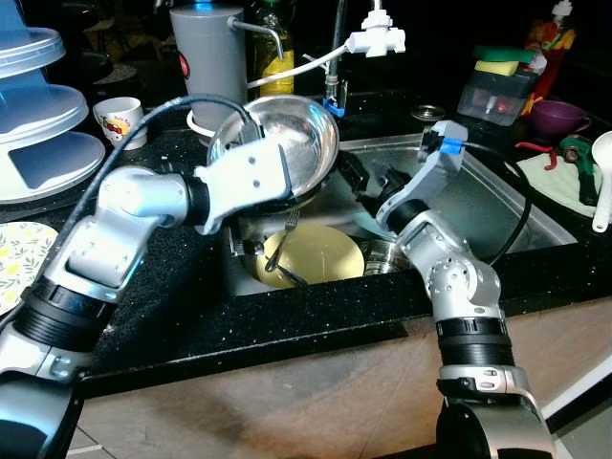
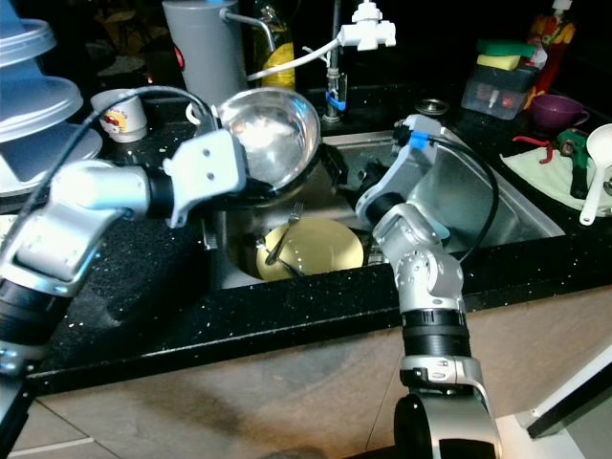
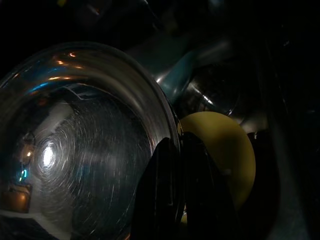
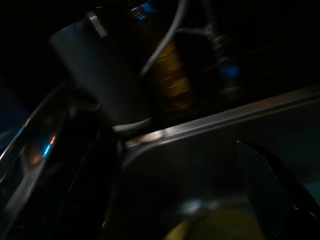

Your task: Kitchen organization

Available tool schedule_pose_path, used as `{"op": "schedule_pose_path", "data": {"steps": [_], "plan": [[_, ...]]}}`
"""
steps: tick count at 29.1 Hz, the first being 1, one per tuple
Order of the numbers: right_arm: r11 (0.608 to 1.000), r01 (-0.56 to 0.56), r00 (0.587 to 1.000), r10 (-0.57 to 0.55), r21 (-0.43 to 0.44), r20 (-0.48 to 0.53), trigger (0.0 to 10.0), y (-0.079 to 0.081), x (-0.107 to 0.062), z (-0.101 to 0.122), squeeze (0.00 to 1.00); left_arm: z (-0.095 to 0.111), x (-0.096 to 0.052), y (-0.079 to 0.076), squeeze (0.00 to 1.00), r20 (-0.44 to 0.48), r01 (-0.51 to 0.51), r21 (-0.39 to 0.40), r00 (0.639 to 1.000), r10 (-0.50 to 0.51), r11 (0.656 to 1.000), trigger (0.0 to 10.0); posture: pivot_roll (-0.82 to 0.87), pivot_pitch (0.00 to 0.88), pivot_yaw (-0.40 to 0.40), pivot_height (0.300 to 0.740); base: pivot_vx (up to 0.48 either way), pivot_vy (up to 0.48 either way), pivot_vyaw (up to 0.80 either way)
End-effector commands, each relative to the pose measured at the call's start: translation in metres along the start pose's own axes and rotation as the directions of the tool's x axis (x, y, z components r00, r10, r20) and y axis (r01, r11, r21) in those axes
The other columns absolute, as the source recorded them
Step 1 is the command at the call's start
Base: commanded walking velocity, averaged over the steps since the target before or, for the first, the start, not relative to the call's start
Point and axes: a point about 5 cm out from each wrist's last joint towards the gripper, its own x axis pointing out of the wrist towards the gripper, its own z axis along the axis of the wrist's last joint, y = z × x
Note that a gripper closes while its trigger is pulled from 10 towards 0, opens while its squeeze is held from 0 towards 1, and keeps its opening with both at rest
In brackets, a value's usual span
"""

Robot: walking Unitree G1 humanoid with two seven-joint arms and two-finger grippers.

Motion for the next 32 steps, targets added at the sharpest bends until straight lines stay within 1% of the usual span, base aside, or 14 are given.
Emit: {"op": "schedule_pose_path", "data": {"steps": [1, 2, 3, 5, 8, 9, 10, 11, 15, 19, 22, 23, 24, 32], "plan": [[0.992, 0.085, 0.996, -0.087, -0.091, -0.012, 10.0, -0.014, -0.002, -0.002, 0.00, -0.007, 0.003, -0.003, 0.00, 0.009, -0.009, 0.027, 1.000, 0.009, 1.000, 0.0, -0.02, 0.124, -0.009, 0.740, 0.000, 0.000, 0.00], [0.986, 0.112, 0.993, -0.115, -0.125, -0.015, 10.0, -0.020, -0.003, -0.003, 0.00, -0.009, 0.005, -0.003, 0.00, 0.021, -0.015, 0.026, 1.000, 0.015, 1.000, 0.0, -0.02, 0.126, -0.008, 0.740, 0.000, 0.000, 0.00], [0.967, 0.161, 0.986, -0.168, -0.196, -0.016, 10.0, -0.031, -0.007, -0.002, 0.00, -0.012, 0.010, -0.003, 0.00, 0.027, -0.034, 0.028, 0.999, 0.033, 0.999, 0.0, -0.02, 0.126, -0.008, 0.740, 0.000, 0.000, 0.00], [0.937, 0.205, 0.976, -0.218, -0.283, -0.015, 10.0, -0.045, -0.013, -0.001, 0.00, -0.016, 0.019, -0.003, 0.00, 0.030, -0.055, 0.026, 0.998, 0.054, 0.998, 0.0, -0.02, 0.126, -0.008, 0.740, 0.000, 0.000, 0.00], [0.928, 0.207, 0.974, -0.226, -0.311, -0.027, 10.0, -0.049, -0.016, -0.002, 0.00, -0.019, 0.022, -0.005, 0.00, 0.017, -0.048, 0.035, 0.999, 0.047, 0.998, 0.0, -0.03, 0.135, 0.002, 0.740, 0.000, 0.000, 0.00], [0.918, 0.089, 0.977, -0.155, -0.386, -0.143, 10.0, -0.053, -0.024, -0.010, 0.00, -0.026, 0.035, -0.009, 0.00, -0.004, -0.032, 0.034, 0.999, 0.032, 0.999, 0.0, -0.04, 0.143, 0.011, 0.740, 0.000, 0.000, 0.00], [0.918, 0.089, 0.977, -0.155, -0.386, -0.143, 10.0, -0.053, -0.024, -0.010, 0.00, -0.026, 0.035, -0.009, 0.00, -0.004, -0.032, 0.034, 0.999, 0.032, 0.999, 0.0, -0.04, 0.143, 0.011, 0.740, 0.000, 0.000, 0.00], [0.910, 0.036, 0.973, -0.126, -0.412, -0.192, 10.0, -0.054, -0.028, -0.013, 0.00, -0.028, 0.039, -0.010, 0.00, -0.011, -0.024, 0.040, 1.000, 0.025, 0.999, 0.0, -0.04, 0.144, 0.012, 0.740, 0.000, 0.000, 0.00], [0.923, -0.042, 0.971, -0.052, -0.382, -0.233, 10.0, -0.050, -0.035, -0.011, 0.00, -0.034, 0.048, -0.013, 0.00, -0.010, -0.004, 0.020, 1.000, 0.005, 1.000, 0.0, -0.04, 0.155, 0.027, 0.740, 0.000, 0.000, 0.00], [0.925, -0.138, 0.966, 0.046, -0.354, -0.255, 10.0, -0.033, -0.038, -0.006, 0.00, -0.044, 0.060, -0.016, 0.00, -0.055, 0.031, -0.014, 0.998, -0.031, 0.999, 0.0, -0.06, 0.173, 0.053, 0.740, 0.000, 0.000, 0.00], [0.922, -0.150, 0.965, 0.058, -0.357, -0.257, 10.0, -0.031, -0.039, -0.005, 0.00, -0.046, 0.062, -0.017, 0.00, -0.065, 0.036, -0.022, 0.997, -0.038, 0.999, 0.0, -0.06, 0.175, 0.054, 0.740, 0.000, 0.000, 0.00], [0.912, -0.193, 0.958, 0.096, -0.361, -0.270, 10.0, -0.026, -0.038, -0.004, 0.00, -0.051, 0.065, -0.018, 0.00, -0.084, 0.042, -0.089, 0.995, -0.050, 0.995, 0.0, -0.06, 0.182, 0.057, 0.740, 0.000, 0.000, 0.00], [0.907, -0.219, 0.953, 0.119, -0.360, -0.280, 10.0, -0.023, -0.039, -0.003, 0.00, -0.052, 0.067, -0.019, 0.00, -0.085, 0.044, -0.114, 0.995, -0.053, 0.993, 0.0, -0.06, 0.186, 0.058, 0.740, 0.000, 0.000, 0.00], [0.879, -0.323, 0.919, 0.203, -0.350, -0.339, 10.0, -0.012, -0.042, 0.001, 0.00, -0.052, 0.073, -0.019, 0.00, -0.085, 0.041, -0.149, 0.995, -0.054, 0.988, 0.0, -0.06, 0.202, 0.060, 0.740, 0.000, 0.000, 0.00]]}}
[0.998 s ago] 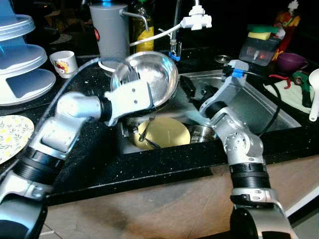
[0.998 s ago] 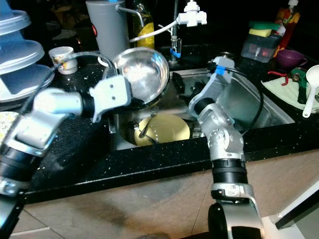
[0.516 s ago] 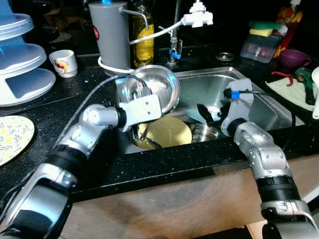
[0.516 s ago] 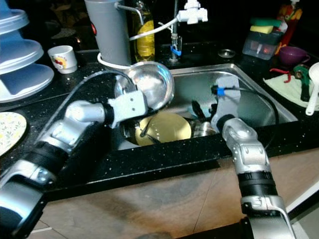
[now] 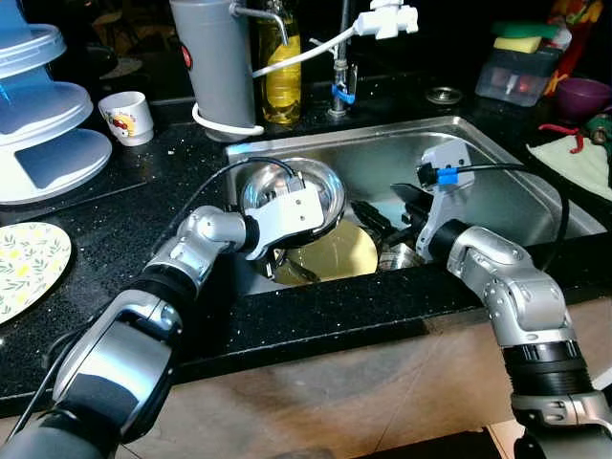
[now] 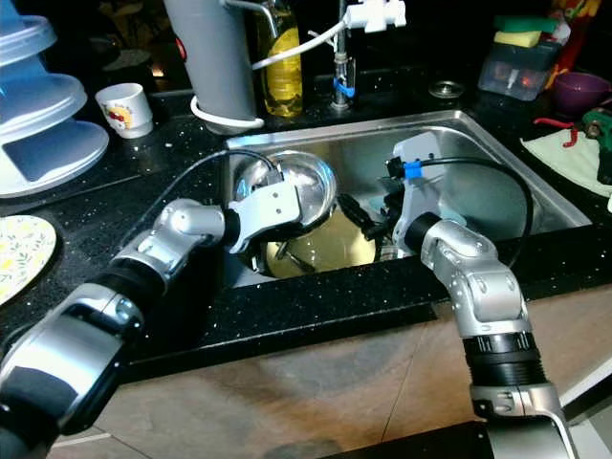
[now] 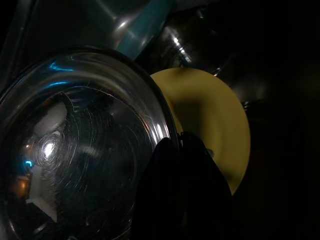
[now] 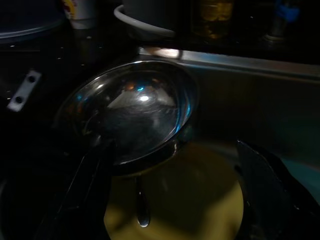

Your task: Kitchen organization

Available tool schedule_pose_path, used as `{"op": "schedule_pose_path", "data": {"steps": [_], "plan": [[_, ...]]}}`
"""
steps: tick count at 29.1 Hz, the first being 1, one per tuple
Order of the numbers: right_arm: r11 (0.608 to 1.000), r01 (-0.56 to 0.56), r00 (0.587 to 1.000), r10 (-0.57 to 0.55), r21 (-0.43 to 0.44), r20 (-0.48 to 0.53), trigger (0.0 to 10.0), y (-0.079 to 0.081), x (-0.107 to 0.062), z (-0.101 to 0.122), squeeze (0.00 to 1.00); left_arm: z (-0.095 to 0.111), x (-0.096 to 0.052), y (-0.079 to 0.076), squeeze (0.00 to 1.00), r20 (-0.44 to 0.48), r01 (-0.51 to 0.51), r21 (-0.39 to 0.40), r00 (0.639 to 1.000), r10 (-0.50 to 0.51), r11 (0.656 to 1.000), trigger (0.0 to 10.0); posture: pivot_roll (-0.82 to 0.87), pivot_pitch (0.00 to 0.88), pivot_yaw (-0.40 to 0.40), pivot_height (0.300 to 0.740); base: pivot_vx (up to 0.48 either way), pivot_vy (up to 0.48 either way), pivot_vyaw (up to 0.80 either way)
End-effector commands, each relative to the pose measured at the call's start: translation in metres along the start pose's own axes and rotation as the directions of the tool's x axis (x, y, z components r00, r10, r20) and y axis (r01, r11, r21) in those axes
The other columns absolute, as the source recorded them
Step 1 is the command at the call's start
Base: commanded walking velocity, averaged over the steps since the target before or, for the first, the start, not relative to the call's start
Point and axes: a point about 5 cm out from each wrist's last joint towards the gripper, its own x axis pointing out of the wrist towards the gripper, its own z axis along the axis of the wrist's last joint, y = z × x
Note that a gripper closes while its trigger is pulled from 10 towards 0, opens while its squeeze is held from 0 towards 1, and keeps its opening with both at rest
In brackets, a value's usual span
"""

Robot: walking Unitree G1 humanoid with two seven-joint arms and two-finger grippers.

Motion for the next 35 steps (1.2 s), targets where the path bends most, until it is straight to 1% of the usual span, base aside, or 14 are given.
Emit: {"op": "schedule_pose_path", "data": {"steps": [1, 9, 14, 15, 18, 19, 20, 21, 22, 24, 28, 29, 30, 35], "plan": [[0.999, -0.042, 0.999, 0.042, -0.011, -0.021, 10.0, 0.007, 0.000, 0.000, 0.00, 0.005, 0.001, 0.004, 0.00, 0.022, -0.011, -0.011, 1.000, 0.011, 1.000, 0.0, -0.06, 0.204, 0.060, 0.740, 0.000, 0.000, 0.00], [0.996, -0.080, 0.996, 0.079, -0.027, -0.038, 10.0, 0.011, -0.002, 0.006, 0.00, 0.008, 0.006, 0.006, 0.00, 0.021, 0.007, -0.073, 1.000, -0.005, 0.997, 0.0, -0.07, 0.211, 0.065, 0.740, 0.000, 0.000, 0.00], [0.993, -0.112, 0.992, 0.109, -0.041, -0.070, 10.0, 0.013, -0.003, 0.006, 0.00, 0.007, 0.010, 0.001, 0.00, 0.003, 0.093, -0.115, 0.996, -0.093, 0.989, 0.0, -0.07, 0.214, 0.067, 0.740, 0.000, 0.000, 0.00], [0.992, -0.119, 0.990, 0.115, -0.043, -0.078, 10.0, 0.014, -0.004, 0.005, 0.00, 0.006, 0.010, -0.002, 0.00, -0.007, 0.118, -0.110, 0.993, -0.120, 0.987, 5.5, -0.07, 0.215, 0.068, 0.740, 0.000, 0.000, 0.00], [0.992, -0.121, 0.989, 0.116, -0.042, -0.090, 10.0, 0.014, -0.005, 0.005, 0.00, 0.004, 0.011, -0.005, 0.00, -0.023, 0.147, -0.106, 0.988, -0.150, 0.983, 5.6, -0.07, 0.216, 0.067, 0.740, 0.000, 0.000, 0.00], [0.992, -0.119, 0.989, 0.115, -0.042, -0.092, 10.0, 0.014, -0.005, 0.005, 0.00, 0.004, 0.011, -0.005, 0.00, -0.024, 0.149, -0.106, 0.988, -0.152, 0.983, 6.5, -0.07, 0.216, 0.067, 0.740, 0.000, 0.000, 0.00], [0.992, -0.119, 0.989, 0.114, -0.042, -0.092, 10.0, 0.014, -0.005, 0.006, 0.00, 0.004, 0.011, -0.005, 0.00, -0.026, 0.155, -0.110, 0.987, -0.159, 0.982, 10.0, -0.07, 0.215, 0.067, 0.740, 0.000, 0.000, 0.00], [0.992, -0.119, 0.989, 0.114, -0.041, -0.093, 10.0, 0.014, -0.005, 0.006, 0.00, 0.003, 0.011, -0.005, 0.00, -0.027, 0.159, -0.113, 0.986, -0.163, 0.981, 10.0, -0.07, 0.215, 0.067, 0.740, 0.000, 0.000, 0.00], [0.992, -0.117, 0.989, 0.113, -0.041, -0.093, 10.0, 0.013, -0.005, 0.006, 0.00, 0.003, 0.011, -0.005, 0.16, -0.028, 0.162, -0.116, 0.986, -0.167, 0.980, 10.0, -0.07, 0.215, 0.067, 0.740, 0.000, 0.000, 0.00], [0.993, -0.113, 0.990, 0.109, -0.042, -0.094, 10.0, 0.012, -0.005, 0.006, 0.00, 0.003, 0.011, -0.005, 1.00, -0.030, 0.165, -0.121, 0.985, -0.170, 0.979, 10.0, -0.07, 0.215, 0.066, 0.740, 0.000, 0.000, 0.00], [0.993, -0.107, 0.990, 0.103, -0.042, -0.095, 10.0, 0.010, -0.004, 0.007, 0.00, 0.004, 0.010, -0.004, 1.00, -0.038, 0.165, -0.113, 0.985, -0.170, 0.980, 10.0, -0.07, 0.213, 0.065, 0.740, 0.000, 0.000, 0.00], [0.994, -0.106, 0.990, 0.102, -0.041, -0.096, 10.0, 0.010, -0.004, 0.006, 0.00, 0.004, 0.010, -0.003, 0.60, -0.039, 0.159, -0.113, 0.986, -0.165, 0.981, 10.0, -0.07, 0.210, 0.061, 0.740, 0.000, 0.000, 0.00], [0.994, -0.104, 0.990, 0.100, -0.038, -0.096, 10.0, 0.009, -0.004, 0.006, 0.00, 0.005, 0.009, 0.000, 0.00, -0.029, 0.143, -0.133, 0.989, -0.148, 0.981, 10.0, -0.07, 0.209, 0.060, 0.740, 0.000, 0.000, 0.00], [0.994, -0.099, 0.991, 0.096, -0.037, -0.091, 10.0, 0.008, -0.002, 0.007, 0.00, 0.009, 0.002, 0.017, 0.00, 0.012, 0.048, -0.217, 0.999, -0.046, 0.975, 10.0, -0.07, 0.204, 0.055, 0.740, 0.000, 0.000, 0.00]]}}
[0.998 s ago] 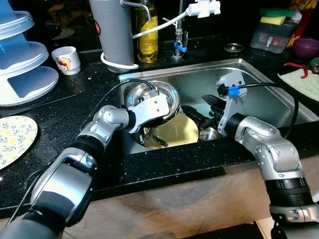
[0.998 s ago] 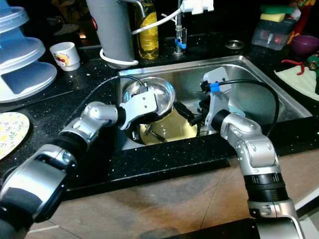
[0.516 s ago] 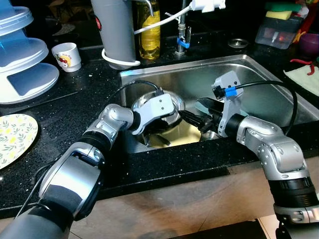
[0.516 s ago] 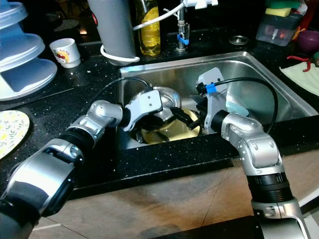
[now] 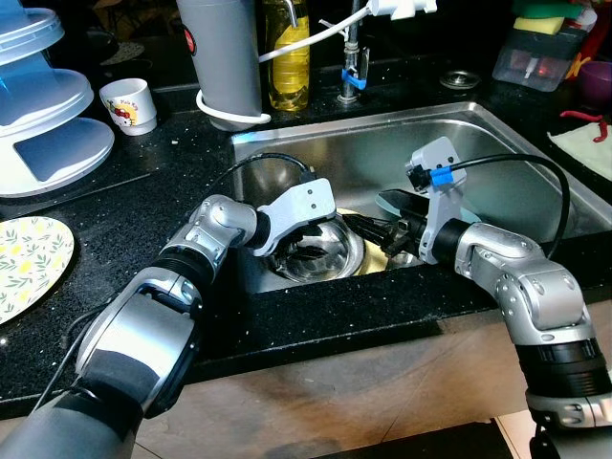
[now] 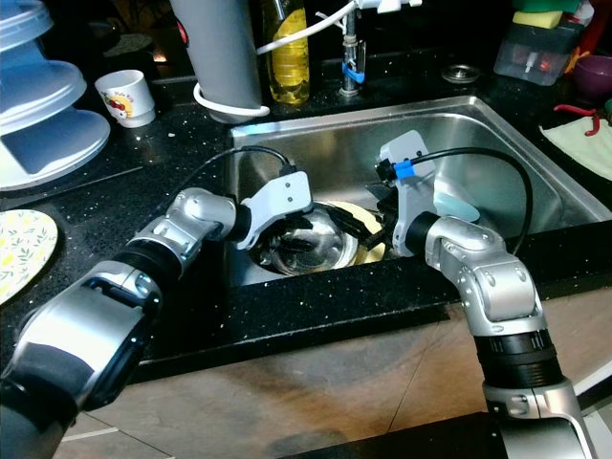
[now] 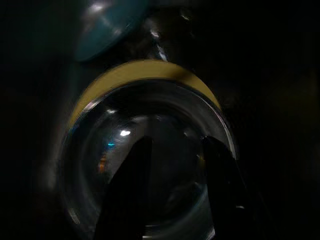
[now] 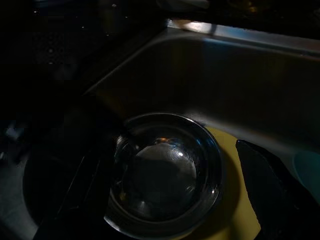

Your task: Kitchen organization

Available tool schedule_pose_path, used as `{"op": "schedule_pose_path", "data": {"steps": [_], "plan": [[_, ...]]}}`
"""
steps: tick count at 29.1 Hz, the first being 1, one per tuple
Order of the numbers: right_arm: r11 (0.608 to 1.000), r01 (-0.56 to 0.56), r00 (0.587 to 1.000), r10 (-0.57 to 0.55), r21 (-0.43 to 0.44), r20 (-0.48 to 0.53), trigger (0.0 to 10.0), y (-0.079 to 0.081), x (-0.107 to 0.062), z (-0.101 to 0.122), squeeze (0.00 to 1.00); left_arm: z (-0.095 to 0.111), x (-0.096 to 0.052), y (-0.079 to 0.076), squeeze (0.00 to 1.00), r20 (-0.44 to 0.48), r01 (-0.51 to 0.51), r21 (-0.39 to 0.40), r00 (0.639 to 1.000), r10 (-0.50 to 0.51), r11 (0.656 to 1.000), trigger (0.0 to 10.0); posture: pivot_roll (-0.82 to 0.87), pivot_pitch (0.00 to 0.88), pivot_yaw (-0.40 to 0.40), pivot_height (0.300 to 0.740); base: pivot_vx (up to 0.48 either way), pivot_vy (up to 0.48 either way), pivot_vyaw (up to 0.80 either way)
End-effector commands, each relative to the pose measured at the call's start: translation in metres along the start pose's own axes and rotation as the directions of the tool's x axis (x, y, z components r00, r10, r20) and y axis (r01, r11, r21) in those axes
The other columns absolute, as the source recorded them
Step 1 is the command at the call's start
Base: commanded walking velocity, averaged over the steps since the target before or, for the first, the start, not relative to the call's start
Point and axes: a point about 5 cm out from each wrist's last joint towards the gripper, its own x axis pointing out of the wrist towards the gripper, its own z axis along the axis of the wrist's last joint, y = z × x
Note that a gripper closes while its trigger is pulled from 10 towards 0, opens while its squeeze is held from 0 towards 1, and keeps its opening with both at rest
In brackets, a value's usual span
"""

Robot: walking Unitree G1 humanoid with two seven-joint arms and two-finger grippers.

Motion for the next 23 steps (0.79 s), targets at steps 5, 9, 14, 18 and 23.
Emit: {"op": "schedule_pose_path", "data": {"steps": [5, 9, 14, 18, 23], "plan": [[1.000, 0.027, 0.999, -0.028, 0.009, 0.036, 10.0, -0.002, 0.004, 0.004, 0.00, 0.000, -0.040, 0.047, 0.00, -0.114, -0.355, -0.006, 0.929, 0.352, 0.935, 10.0, -0.07, 0.195, 0.042, 0.740, 0.000, 0.000, 0.00], [0.998, 0.052, 0.993, -0.056, 0.040, 0.107, 10.0, -0.002, 0.006, 0.012, 0.00, -0.016, -0.079, 0.069, 0.00, -0.247, -0.542, 0.067, 0.805, 0.540, 0.838, 10.0, -0.06, 0.187, 0.030, 0.740, 0.000, 0.000, 0.00], [0.998, 0.025, 0.984, -0.035, 0.056, 0.176, 10.0, 0.005, 0.011, 0.020, 0.00, -0.038, -0.123, 0.083, 0.03, -0.368, -0.685, 0.073, 0.657, 0.658, 0.725, 10.0, -0.05, 0.185, 0.025, 0.740, 0.000, 0.000, 0.00], [0.999, -0.003, 0.982, -0.007, 0.052, 0.191, 10.0, 0.013, 0.013, 0.022, 0.00, -0.055, -0.149, 0.085, 1.00, -0.448, -0.751, 0.033, 0.579, 0.681, 0.659, 10.0, -0.05, 0.185, 0.025, 0.740, 0.000, 0.000, 0.00], [0.999, -0.013, 0.982, 0.006, 0.036, 0.187, 10.0, 0.016, 0.014, 0.021, 0.00, -0.068, -0.171, 0.085, 1.00, -0.496, -0.825, 0.003, 0.489, 0.717, 0.564, 10.0, -0.05, 0.188, 0.020, 0.740, 0.000, 0.000, 0.00]]}}
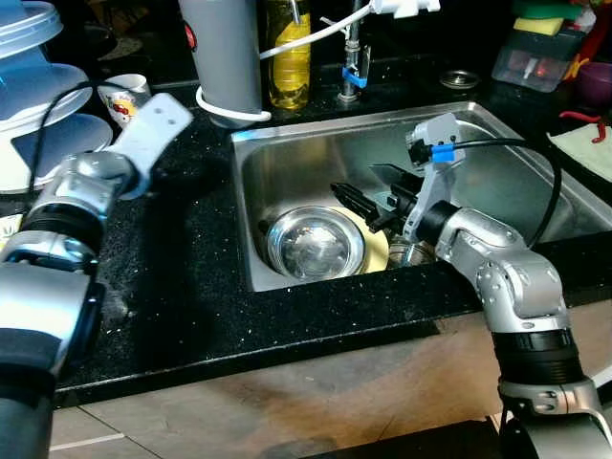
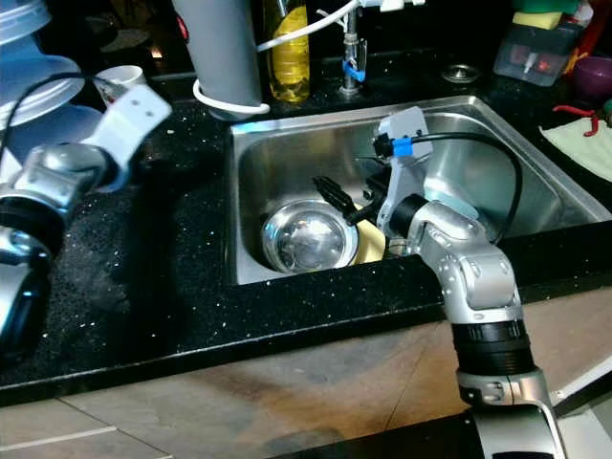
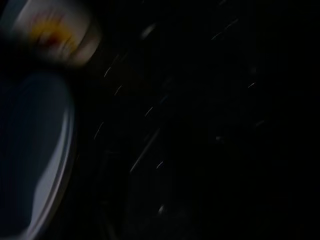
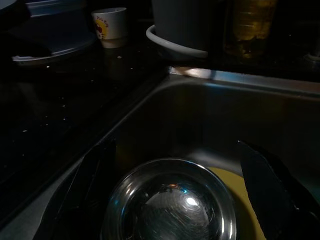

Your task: Kitchen organization

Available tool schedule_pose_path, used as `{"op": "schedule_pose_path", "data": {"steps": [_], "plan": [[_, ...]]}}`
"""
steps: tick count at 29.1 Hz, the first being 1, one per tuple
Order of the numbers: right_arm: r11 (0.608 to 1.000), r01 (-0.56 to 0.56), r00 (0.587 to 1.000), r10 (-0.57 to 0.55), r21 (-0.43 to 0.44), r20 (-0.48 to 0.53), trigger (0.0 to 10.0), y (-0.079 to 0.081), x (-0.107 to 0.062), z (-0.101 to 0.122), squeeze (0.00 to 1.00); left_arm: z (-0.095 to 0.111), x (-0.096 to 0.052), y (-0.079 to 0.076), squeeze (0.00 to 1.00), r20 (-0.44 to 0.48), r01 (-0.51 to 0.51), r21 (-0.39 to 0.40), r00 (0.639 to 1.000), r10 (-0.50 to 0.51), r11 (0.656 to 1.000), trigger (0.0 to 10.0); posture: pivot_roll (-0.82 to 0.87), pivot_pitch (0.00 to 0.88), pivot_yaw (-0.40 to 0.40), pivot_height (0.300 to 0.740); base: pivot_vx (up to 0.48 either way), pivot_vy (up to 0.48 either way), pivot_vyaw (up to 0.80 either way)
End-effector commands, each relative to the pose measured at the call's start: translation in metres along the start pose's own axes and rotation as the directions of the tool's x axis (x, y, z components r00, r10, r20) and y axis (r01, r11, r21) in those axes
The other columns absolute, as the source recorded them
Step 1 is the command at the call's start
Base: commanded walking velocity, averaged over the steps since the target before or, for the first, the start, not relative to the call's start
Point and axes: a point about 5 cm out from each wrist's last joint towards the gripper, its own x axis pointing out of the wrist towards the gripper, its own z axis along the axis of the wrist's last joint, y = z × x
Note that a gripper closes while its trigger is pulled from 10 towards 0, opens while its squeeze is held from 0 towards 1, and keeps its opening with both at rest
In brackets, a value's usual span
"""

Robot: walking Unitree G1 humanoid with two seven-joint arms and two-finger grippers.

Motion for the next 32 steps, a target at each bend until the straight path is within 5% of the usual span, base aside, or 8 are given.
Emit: {"op": "schedule_pose_path", "data": {"steps": [1, 11, 12, 13, 20, 26, 29, 32], "plan": [[1.000, -0.022, 1.000, 0.023, -0.017, 0.015, 10.0, 0.005, -0.001, 0.001, 0.00, -0.017, -0.003, 0.008, 1.00, -0.054, -0.043, -0.061, 0.998, 0.039, 0.997, 10.0, -0.06, 0.189, 0.014, 0.740, 0.000, 0.000, 0.00], [0.999, -0.029, 0.999, 0.029, -0.043, 0.015, 10.0, 0.006, 0.000, 0.004, 0.00, -0.034, -0.008, 0.020, 1.00, -0.107, -0.153, -0.077, 0.984, 0.144, 0.985, 10.0, -0.07, 0.200, 0.007, 0.740, 0.000, 0.000, 0.00], [0.998, -0.031, 0.999, 0.032, -0.051, 0.010, 10.0, 0.006, 0.000, 0.003, 0.00, -0.039, -0.010, 0.025, 0.28, -0.119, -0.183, -0.102, 0.978, 0.171, 0.978, 10.0, -0.07, 0.205, 0.003, 0.740, 0.000, 0.000, 0.00], [0.998, -0.033, 0.999, 0.033, -0.055, 0.006, 10.0, 0.006, 0.000, 0.003, 0.00, -0.042, -0.012, 0.027, 0.00, -0.127, -0.199, -0.123, 0.975, 0.183, 0.972, 10.0, -0.08, 0.206, 0.002, 0.740, 0.000, 0.000, 0.00], [0.996, -0.038, 0.999, 0.038, -0.076, -0.003, 10.0, 0.005, 0.001, 0.004, 0.00, -0.056, -0.014, 0.027, 0.00, -0.193, -0.213, -0.214, 0.966, 0.173, 0.953, 10.0, -0.08, 0.213, -0.003, 0.740, 0.000, 0.000, 0.00], [0.994, -0.042, 0.999, 0.042, -0.099, -0.005, 10.0, 0.004, 0.002, 0.007, 0.00, -0.063, -0.015, 0.024, 0.00, -0.216, -0.209, -0.376, 0.967, 0.134, 0.903, 10.0, -0.08, 0.215, -0.005, 0.740, 0.000, 0.000, 0.00], [0.992, -0.043, 0.999, 0.043, -0.115, -0.006, 10.0, 0.003, 0.002, 0.008, 0.00, -0.066, -0.015, 0.020, 0.00, -0.214, -0.189, -0.512, 0.973, 0.088, 0.838, 10.0, -0.08, 0.214, -0.005, 0.740, 0.000, 0.000, 0.00], [0.992, -0.042, 0.999, 0.041, -0.122, -0.005, 10.0, 0.002, 0.003, 0.009, 0.00, -0.066, -0.015, 0.020, 0.00, -0.208, -0.164, -0.476, 0.976, 0.071, 0.864, 10.0, -0.08, 0.211, -0.004, 0.740, 0.000, 0.000, 0.00]]}}
